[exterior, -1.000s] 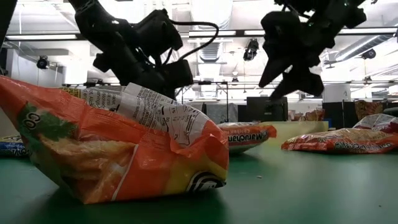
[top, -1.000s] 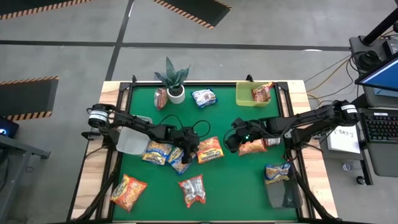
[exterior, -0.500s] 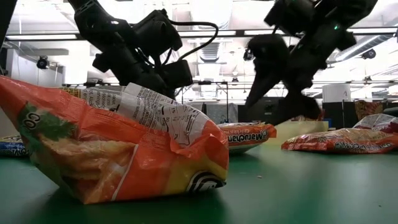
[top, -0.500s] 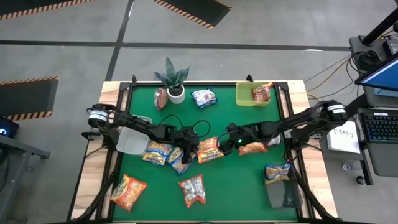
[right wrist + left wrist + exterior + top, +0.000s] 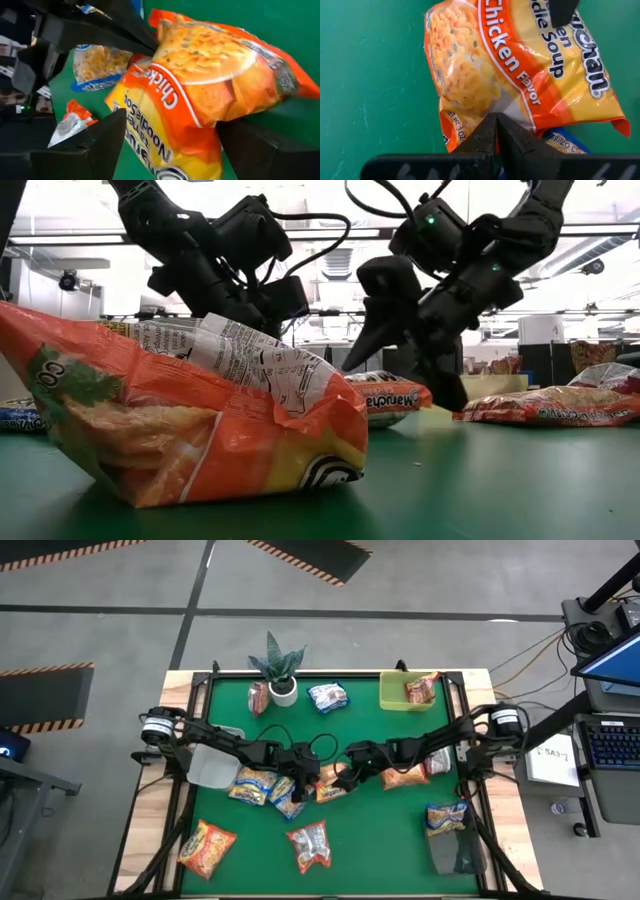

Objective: Sort Maruchan noodles
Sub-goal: Put the orange noodle pack into the white bin

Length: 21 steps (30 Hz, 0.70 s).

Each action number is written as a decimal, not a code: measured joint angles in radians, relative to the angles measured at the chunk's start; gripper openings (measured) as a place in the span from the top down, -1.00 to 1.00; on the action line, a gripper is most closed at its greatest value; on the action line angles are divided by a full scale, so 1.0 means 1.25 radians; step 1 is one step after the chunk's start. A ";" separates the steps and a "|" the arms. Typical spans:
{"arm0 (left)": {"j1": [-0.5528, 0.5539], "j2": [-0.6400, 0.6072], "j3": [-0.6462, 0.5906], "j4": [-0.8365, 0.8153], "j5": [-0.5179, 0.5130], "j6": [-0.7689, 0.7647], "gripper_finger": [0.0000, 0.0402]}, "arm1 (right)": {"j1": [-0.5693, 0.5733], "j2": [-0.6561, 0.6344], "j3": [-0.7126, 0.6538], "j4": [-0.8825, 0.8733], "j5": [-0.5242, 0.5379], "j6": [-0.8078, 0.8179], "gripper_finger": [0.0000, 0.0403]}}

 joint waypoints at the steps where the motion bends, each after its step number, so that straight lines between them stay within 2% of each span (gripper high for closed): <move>1: 0.000 0.000 0.000 0.000 0.000 0.000 1.00 | -0.002 0.002 0.001 -0.001 -0.001 -0.010 -0.40; 4: 0.000 -0.003 0.000 0.000 0.000 0.003 1.00 | -0.004 0.008 0.005 -0.003 -0.001 -0.043 -0.24; 13: 0.000 -0.087 -0.001 -0.050 -0.057 0.037 1.00 | -0.003 0.001 0.005 0.011 0.002 -0.173 0.51; 17: 0.000 -0.175 -0.001 -0.080 -0.057 0.065 1.00 | -0.003 0.001 0.006 0.018 0.018 -0.274 0.70; 21: 0.000 -0.273 -0.004 -0.081 -0.057 0.081 1.00 | 0.005 -0.004 0.006 0.019 0.090 -0.386 0.77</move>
